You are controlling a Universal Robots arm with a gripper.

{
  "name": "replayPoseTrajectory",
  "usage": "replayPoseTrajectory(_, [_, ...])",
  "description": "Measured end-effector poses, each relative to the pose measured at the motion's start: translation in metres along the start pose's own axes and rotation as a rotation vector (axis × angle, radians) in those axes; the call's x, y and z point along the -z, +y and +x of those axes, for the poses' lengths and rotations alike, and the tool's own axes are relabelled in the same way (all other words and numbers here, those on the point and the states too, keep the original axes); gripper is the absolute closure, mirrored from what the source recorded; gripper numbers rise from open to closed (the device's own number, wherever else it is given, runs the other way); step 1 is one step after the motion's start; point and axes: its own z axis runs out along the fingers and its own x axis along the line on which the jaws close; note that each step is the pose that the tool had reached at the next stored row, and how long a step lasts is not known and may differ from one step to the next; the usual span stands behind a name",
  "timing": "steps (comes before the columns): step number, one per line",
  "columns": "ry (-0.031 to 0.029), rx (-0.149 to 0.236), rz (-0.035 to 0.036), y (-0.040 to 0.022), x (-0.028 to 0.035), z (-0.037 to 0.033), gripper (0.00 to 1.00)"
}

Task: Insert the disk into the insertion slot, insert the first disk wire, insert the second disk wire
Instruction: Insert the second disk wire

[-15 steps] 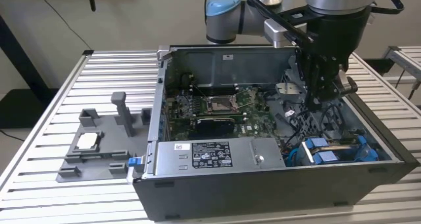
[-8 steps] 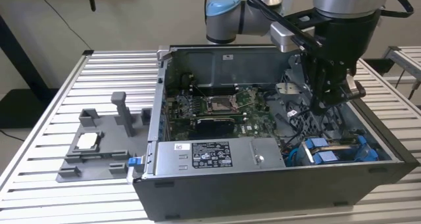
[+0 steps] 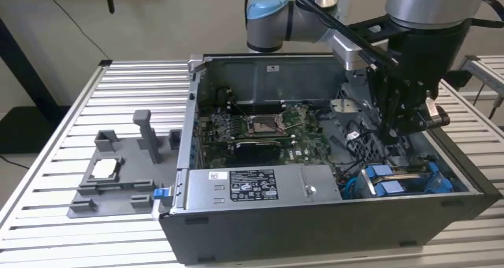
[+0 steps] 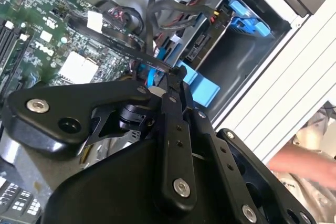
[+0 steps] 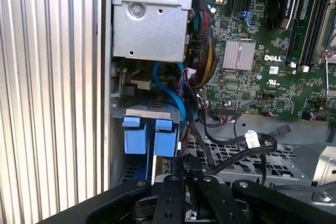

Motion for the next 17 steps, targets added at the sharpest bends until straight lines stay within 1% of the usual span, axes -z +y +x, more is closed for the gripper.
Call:
replayPoseTrajectory(7, [-0.0075,-0.001,-0.0016,-0.0021,-0.0015,0.0134,0.84])
replayPoseTrajectory(8, [-0.0097,-0.002,-0.0016,-0.0023,-0.0019,0.0151,0.84])
replayPoseTrajectory(9, [-0.0185,-0.004,-0.0009,-0.0022,-0.0022,0.0157,0.84])
replayPoseTrajectory(10, [-0.0342,-0.007,0.0003,-0.0022,-0.0023,0.0158,0.84])
replayPoseTrajectory(11, [-0.0529,-0.01,0.0017,-0.0021,-0.0024,0.0159,0.84])
replayPoseTrajectory(12, [-0.0693,-0.014,0.0029,-0.0021,-0.0025,0.016,0.84])
replayPoseTrajectory(13, [-0.0881,-0.017,0.0043,-0.0021,-0.0025,0.016,0.84])
replayPoseTrajectory(14, [-0.1055,-0.021,0.0056,-0.0021,-0.0026,0.0162,0.84])
replayPoseTrajectory(15, [-0.1211,-0.024,0.0068,-0.0022,-0.0028,0.0164,0.84])
replayPoseTrajectory(16, [-0.1293,-0.025,0.0072,-0.0024,-0.0031,0.0166,0.84])
replayPoseTrajectory(17, [-0.1301,-0.026,0.0024,-0.0037,-0.0035,0.0168,0.84])
